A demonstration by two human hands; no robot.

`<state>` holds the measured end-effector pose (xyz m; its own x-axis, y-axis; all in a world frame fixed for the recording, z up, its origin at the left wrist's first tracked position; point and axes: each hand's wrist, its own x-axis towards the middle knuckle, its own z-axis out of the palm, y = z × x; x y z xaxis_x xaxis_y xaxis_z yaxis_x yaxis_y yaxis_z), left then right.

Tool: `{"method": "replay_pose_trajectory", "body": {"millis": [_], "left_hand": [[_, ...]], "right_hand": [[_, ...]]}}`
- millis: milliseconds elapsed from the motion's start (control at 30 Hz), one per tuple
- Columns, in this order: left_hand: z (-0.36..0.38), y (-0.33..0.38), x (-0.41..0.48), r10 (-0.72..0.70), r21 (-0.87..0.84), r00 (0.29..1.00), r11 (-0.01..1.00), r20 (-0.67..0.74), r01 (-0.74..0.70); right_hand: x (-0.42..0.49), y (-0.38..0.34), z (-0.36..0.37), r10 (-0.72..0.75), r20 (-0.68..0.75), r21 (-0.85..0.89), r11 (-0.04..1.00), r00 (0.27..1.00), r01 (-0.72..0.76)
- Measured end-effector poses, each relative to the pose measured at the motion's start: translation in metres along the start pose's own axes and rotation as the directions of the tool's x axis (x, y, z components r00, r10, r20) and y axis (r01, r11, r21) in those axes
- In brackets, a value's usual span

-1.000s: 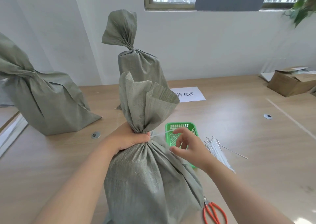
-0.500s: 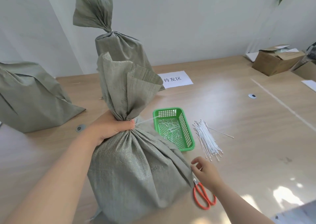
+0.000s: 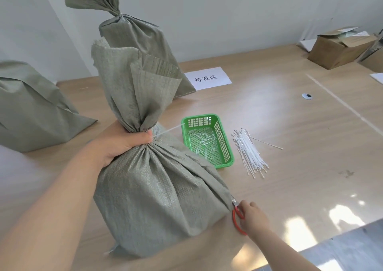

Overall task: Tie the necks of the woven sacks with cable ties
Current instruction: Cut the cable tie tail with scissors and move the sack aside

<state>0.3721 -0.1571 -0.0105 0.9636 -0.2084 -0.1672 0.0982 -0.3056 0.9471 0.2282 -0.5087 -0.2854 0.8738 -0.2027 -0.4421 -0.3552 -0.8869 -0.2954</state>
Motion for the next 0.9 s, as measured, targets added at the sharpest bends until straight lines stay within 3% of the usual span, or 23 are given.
{"method": "replay_pose_trajectory", "body": {"millis": [200, 367, 567, 700, 900], "left_hand": [[0.003, 0.001, -0.002, 0.002, -0.045, 1.000, 0.999, 0.009, -0.002], [0.003, -0.002, -0.003, -0.005, -0.060, 1.000, 0.998, -0.004, 0.005], [0.001, -0.003, -0.003, -0.003, -0.085, 1.000, 0.996, -0.005, 0.003], [-0.001, -0.004, -0.005, -0.013, -0.104, 1.000, 0.995, 0.001, 0.013], [-0.002, -0.002, -0.006, -0.014, -0.101, 1.000, 0.995, 0.018, 0.016]], "right_hand": [[0.006, 0.003, -0.002, -0.032, 0.006, -0.051, 0.998, 0.999, 0.032], [0.000, 0.004, -0.012, -0.031, -0.042, 0.023, 0.999, 0.999, 0.032], [-0.011, 0.013, -0.039, -0.035, -0.042, 0.257, 0.965, 0.999, 0.044], [-0.013, 0.025, -0.057, -0.056, 0.009, 0.287, 0.956, 0.998, 0.052], [-0.016, 0.021, -0.086, 0.029, -0.112, 0.510, 0.860, 0.993, 0.032]]}}
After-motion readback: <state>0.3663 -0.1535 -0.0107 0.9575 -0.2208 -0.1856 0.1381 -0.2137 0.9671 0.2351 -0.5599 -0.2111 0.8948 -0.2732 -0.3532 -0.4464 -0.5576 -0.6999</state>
